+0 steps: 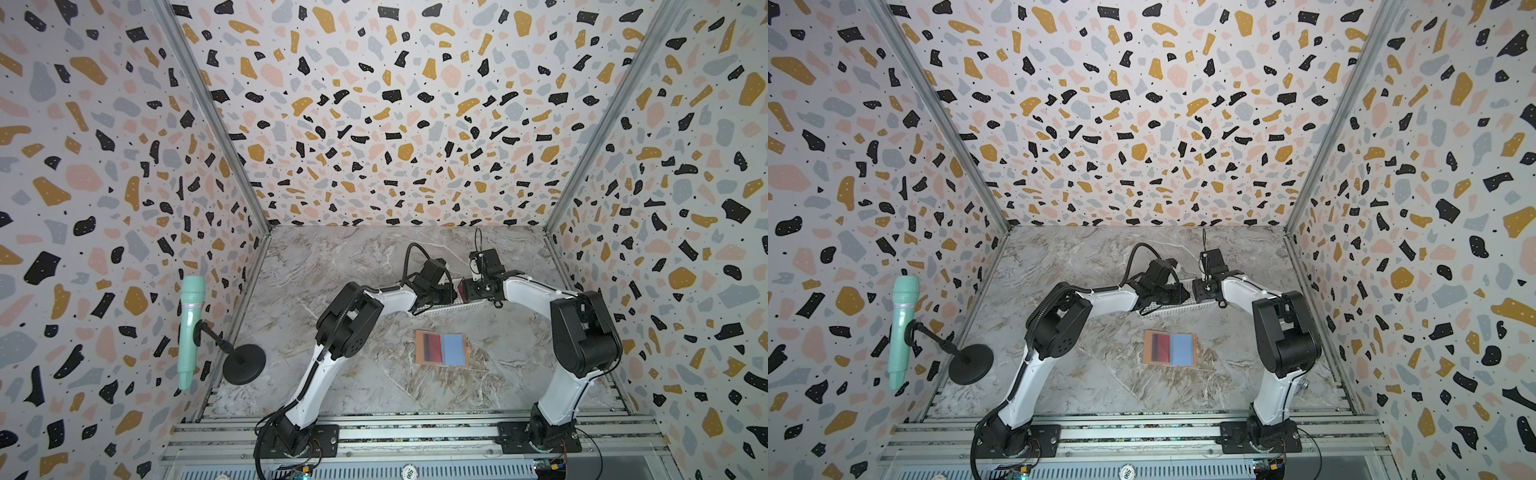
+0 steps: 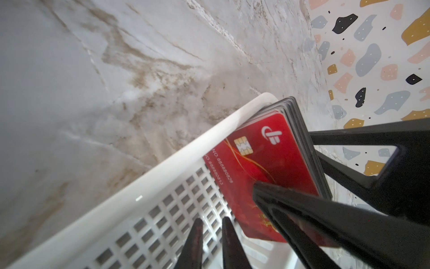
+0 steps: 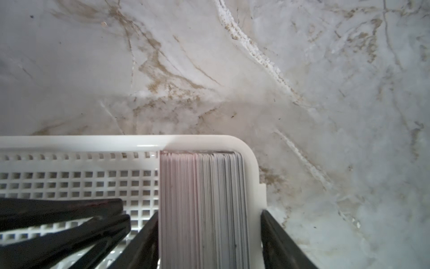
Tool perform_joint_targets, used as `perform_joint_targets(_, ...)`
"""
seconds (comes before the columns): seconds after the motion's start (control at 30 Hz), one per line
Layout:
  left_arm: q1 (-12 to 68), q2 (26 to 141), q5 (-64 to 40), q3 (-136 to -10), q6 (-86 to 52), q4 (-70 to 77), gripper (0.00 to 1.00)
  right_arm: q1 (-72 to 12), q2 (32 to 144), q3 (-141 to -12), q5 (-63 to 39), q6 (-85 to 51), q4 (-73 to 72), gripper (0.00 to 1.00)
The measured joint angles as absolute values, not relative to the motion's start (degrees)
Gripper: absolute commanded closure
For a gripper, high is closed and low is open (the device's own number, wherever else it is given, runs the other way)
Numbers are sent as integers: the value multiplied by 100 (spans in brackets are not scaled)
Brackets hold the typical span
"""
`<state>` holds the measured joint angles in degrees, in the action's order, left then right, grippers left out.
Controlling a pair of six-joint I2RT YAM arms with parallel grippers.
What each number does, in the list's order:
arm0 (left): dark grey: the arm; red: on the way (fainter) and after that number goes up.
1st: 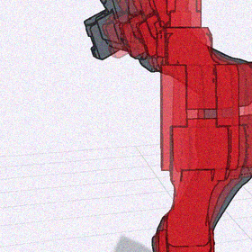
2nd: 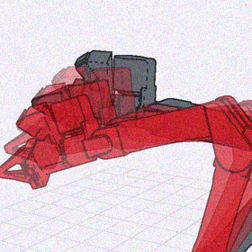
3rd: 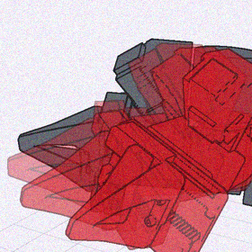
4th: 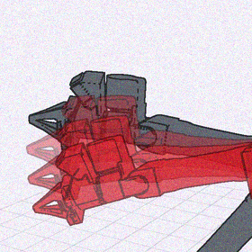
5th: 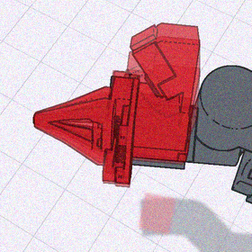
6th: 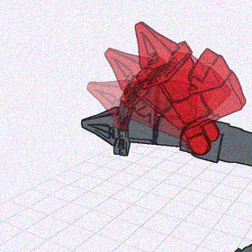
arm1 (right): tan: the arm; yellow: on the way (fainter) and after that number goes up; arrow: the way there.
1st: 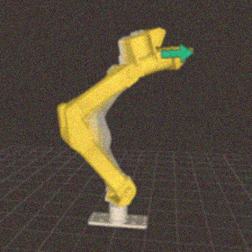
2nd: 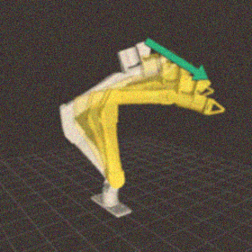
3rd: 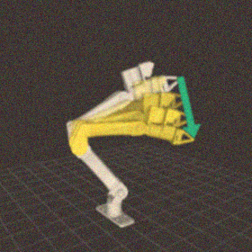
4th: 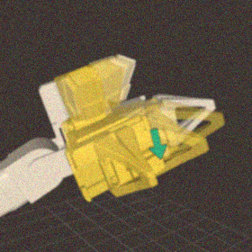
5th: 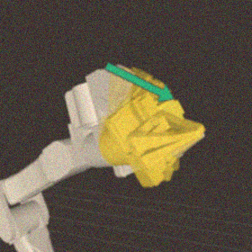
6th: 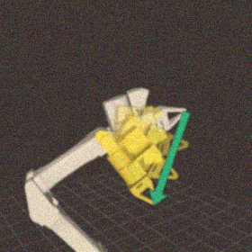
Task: Insert credit cards into a card holder
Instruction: Pick up the credit card from the storage box.
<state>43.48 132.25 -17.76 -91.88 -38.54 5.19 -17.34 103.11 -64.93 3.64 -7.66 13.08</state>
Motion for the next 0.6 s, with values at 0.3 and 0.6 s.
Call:
perform_joint_targets(0.3, 4342, 13225, -1772, -9188, -3835, 513, 81, -1719, 10300, -6499, 193, -760, 1308, 42)
perform_joint_targets(0.6, 4305, 13222, -1772, -9188, -3811, 502, 81, -1931, 10274, -6455, 156, -858, 1227, 42)
